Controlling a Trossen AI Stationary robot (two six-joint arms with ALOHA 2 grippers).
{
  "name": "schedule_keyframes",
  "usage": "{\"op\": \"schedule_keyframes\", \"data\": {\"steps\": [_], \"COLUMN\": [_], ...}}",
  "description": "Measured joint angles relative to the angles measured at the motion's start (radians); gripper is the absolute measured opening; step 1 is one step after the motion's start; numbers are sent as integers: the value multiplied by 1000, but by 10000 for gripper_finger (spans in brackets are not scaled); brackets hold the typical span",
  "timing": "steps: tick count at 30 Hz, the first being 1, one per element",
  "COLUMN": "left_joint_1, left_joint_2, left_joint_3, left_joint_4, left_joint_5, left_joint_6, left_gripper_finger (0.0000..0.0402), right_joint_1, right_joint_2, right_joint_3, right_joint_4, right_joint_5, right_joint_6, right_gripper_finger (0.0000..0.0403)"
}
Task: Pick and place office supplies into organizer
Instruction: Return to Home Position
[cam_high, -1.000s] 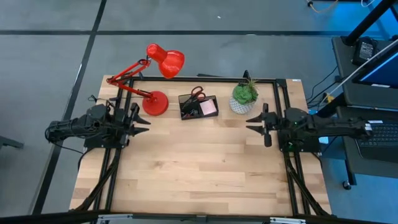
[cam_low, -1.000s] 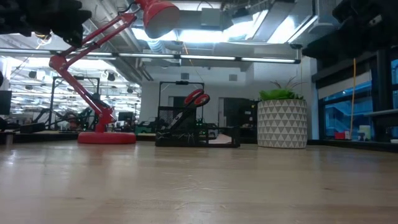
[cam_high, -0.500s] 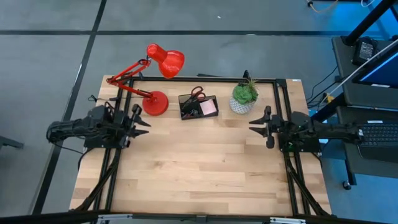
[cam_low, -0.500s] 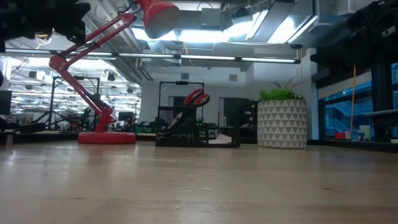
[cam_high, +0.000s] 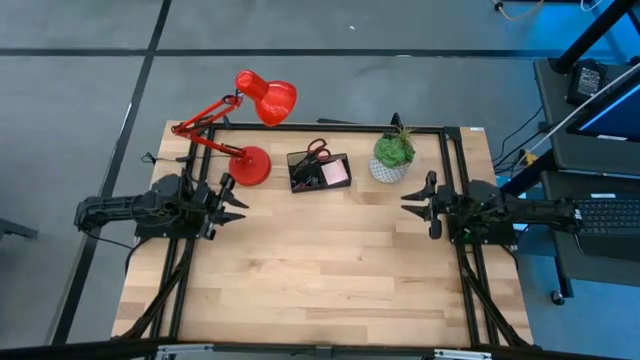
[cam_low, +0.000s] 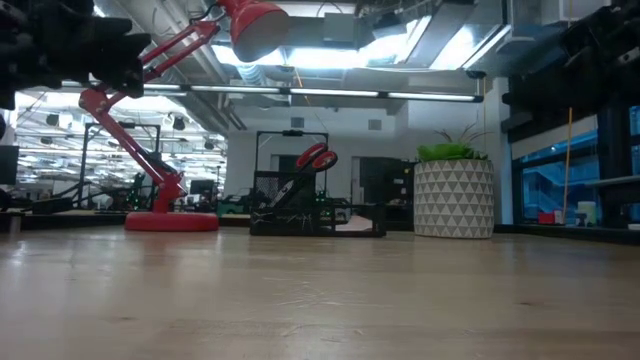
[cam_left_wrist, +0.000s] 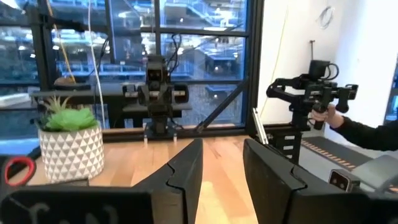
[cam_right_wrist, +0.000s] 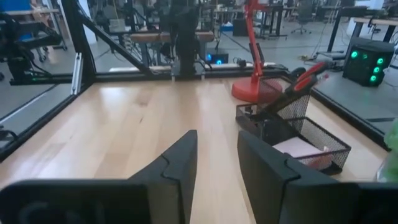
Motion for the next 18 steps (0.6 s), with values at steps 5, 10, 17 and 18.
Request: {"op": "schedule_keyframes", "data": {"steps": [5, 10, 17, 18], "left_joint_1": [12, 74, 219, 243], "left_joint_2": [0, 0, 0, 0], "left_joint_3": [0, 0, 0, 0], "left_joint_4": [4, 4, 3, 3], "left_joint_5": [-1, -1, 4, 13], "left_joint_6": [30, 42, 62, 62], "left_gripper_finger": [108, 111, 107, 107], "right_joint_1": [0, -1, -5, -13], "right_joint_2": [0, 0, -2, -4], "right_joint_3": [0, 0, 0, 0], "right_joint_4": [-23, -25, -24, -20], "right_joint_5": [0, 11, 114, 118], "right_joint_6": [-2, -31, -112, -126], "right_gripper_finger": [118, 118, 118, 118]}}
